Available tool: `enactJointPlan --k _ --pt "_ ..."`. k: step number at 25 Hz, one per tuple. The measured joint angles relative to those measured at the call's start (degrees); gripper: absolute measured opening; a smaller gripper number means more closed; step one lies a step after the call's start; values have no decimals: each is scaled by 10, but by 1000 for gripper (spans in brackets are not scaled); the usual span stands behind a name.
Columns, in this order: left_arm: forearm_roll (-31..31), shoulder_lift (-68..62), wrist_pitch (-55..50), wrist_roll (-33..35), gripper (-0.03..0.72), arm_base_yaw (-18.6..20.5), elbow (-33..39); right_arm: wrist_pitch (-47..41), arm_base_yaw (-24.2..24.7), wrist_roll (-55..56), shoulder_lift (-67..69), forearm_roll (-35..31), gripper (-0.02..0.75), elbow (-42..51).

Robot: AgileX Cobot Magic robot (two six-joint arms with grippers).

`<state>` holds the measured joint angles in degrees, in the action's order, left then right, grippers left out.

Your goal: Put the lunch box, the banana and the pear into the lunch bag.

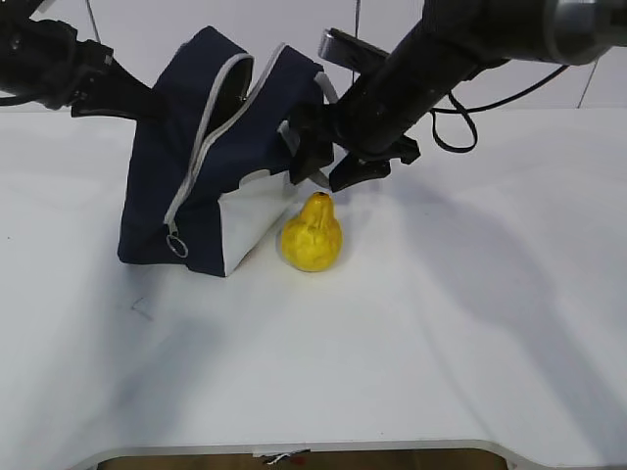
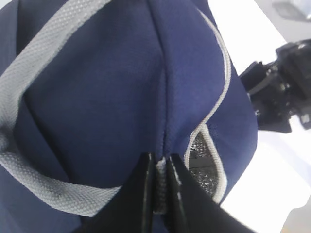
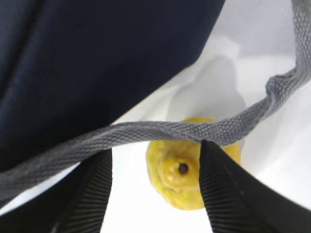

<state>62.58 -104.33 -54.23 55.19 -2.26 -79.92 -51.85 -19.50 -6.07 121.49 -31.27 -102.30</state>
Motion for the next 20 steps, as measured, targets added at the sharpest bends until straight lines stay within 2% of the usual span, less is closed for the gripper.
enactJointPlan --k 20 --pt "-4 0 10 0 17 0 0 -17 0 -9 35 2 458 -1"
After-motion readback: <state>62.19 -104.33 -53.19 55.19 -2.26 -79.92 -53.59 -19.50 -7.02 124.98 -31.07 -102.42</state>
